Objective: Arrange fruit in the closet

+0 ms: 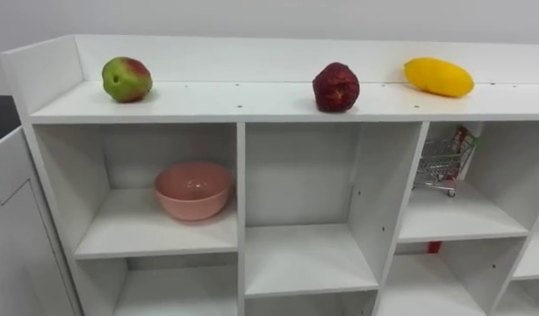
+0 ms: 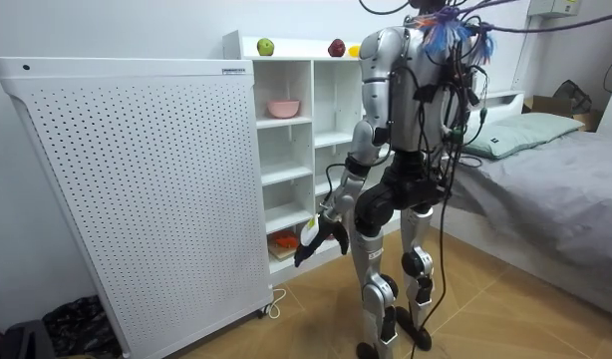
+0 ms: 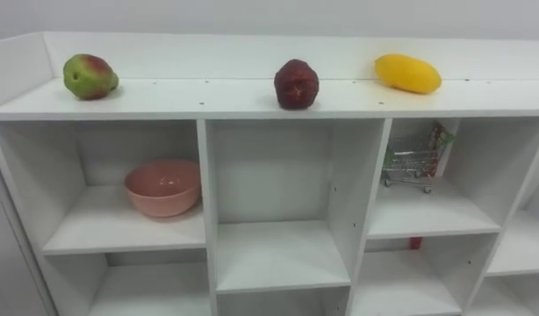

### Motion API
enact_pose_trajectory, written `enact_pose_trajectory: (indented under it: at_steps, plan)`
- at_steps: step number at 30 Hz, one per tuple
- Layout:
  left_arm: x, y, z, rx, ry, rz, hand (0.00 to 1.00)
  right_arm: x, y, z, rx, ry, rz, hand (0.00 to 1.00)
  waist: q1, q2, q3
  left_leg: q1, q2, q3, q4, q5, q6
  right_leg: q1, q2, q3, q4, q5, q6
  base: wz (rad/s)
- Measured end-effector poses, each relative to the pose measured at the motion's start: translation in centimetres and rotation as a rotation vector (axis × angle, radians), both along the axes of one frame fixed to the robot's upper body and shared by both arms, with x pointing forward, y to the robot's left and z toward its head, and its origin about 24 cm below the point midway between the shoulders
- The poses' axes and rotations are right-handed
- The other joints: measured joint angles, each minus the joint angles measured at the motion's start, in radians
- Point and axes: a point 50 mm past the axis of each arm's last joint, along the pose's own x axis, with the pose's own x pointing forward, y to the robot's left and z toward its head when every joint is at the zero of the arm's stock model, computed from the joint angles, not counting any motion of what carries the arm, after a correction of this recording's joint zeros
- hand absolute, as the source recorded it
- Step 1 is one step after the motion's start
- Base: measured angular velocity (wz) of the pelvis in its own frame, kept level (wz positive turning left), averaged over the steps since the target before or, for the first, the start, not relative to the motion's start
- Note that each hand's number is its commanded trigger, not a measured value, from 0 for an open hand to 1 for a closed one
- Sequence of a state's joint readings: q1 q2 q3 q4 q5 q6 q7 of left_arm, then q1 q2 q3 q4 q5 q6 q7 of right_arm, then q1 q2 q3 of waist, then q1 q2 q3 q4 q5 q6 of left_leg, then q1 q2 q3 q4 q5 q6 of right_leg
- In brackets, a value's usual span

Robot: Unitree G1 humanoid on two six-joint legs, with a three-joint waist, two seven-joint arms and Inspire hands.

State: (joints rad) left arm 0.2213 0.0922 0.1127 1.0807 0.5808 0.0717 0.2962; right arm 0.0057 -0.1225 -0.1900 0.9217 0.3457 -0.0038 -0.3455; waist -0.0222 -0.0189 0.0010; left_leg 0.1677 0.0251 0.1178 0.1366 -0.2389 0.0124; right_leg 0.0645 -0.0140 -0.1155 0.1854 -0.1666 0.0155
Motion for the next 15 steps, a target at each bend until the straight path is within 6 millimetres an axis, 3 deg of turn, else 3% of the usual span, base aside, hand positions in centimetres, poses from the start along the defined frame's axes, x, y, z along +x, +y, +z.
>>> enact_pose_trajectory:
  at_steps: [2,5,8,11,15]
  plan:
    - [0.0,0.1,0.1,0.008,-0.006,-0.001,0.0,2.8,-0.3,2.7,-0.068,-0.161,0.003,0.0,0.0,0.0,0.0,-0.003,0.0,0.006,0.0,0.0,0.0,-0.006,0.0,0.005,0.0,0.0,0.0,-0.06]
    - [0.4,0.0,0.2,0.008,-0.029,-0.012,0.0,5.2,-0.5,6.2,-0.161,-0.339,0.032,0.0,-0.001,0.002,-0.0016,-0.008,0.0,0.007,0.0,0.0,0.0,-0.012,0.0,0.003,0.001,0.0,0.0,-0.01]
    - [0.5,0.0,0.4,0.019,-0.057,-0.026,0.0,7.7,-0.3,11.6,-0.341,-0.57,0.071,0.0,0.003,-0.003,-0.0037,-0.009,0.0,0.007,0.0,0.0,0.0,-0.011,0.001,0.001,0.001,0.0,0.0,0.0]
    - [0.9,0.0,0.4,0.016,-0.062,-0.048,0.0,8.6,0.1,15.0,-0.422,-0.711,0.073,0.0,0.004,-0.003,-0.0037,-0.012,0.001,0.007,0.0,0.0,0.0,-0.013,0.001,-0.001,0.0,0.002,-0.001,0.02]
    - [0.8,-0.1,0.4,0.013,-0.056,-0.067,0.0,9.2,0.5,17.3,-0.467,-0.81,0.069,0.0,0.005,-0.002,-0.0036,-0.022,0.002,0.004,0.005,0.0,0.0,-0.019,0.001,-0.007,0.0,0.005,-0.002,0.01]
